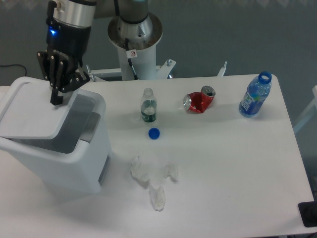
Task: Close the trash can
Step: 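Push the raised lid forward with the gripper so it tips closed, then press the gripper down on the lid to seat it shut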
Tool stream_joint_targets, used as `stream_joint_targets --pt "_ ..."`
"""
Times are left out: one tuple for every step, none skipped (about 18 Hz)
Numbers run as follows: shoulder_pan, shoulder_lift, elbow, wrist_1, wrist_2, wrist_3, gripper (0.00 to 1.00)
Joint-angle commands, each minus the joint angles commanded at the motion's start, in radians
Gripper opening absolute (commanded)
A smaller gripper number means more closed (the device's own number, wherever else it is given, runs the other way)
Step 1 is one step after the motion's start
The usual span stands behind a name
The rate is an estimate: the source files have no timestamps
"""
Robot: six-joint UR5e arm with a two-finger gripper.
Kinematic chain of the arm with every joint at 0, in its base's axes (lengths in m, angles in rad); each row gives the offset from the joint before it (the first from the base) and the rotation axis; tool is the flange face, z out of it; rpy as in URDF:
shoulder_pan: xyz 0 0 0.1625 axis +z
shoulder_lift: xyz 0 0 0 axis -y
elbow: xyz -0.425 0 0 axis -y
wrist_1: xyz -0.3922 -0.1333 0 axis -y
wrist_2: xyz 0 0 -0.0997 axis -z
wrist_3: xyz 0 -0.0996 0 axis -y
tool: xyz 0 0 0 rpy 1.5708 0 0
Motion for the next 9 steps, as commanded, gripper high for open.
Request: stream_joint_targets --pt "0.0 -0.002 0.0 0.002 0.0 -0.002 0.1" --pt "0.002 -0.006 0.0 0.0 0.0 -0.002 0.1" --pt "0.002 -0.012 0.0 0.002 0.002 -0.002 0.1" --pt "0.002 -0.014 0.0 0.002 0.002 -0.002 0.1" --pt "0.002 -0.021 -0.002 0.002 0.002 -0.002 0.1" --pt "0.002 -0.028 -0.002 0.002 0.002 -0.002 0.1" --pt "0.0 -0.031 -0.002 0.002 0.002 -0.002 0.1" --pt "0.002 -0.038 -0.002 0.002 0.003 -0.002 0.1" --pt "0.002 -0.041 -0.002 0.002 0.002 0.0 0.1"
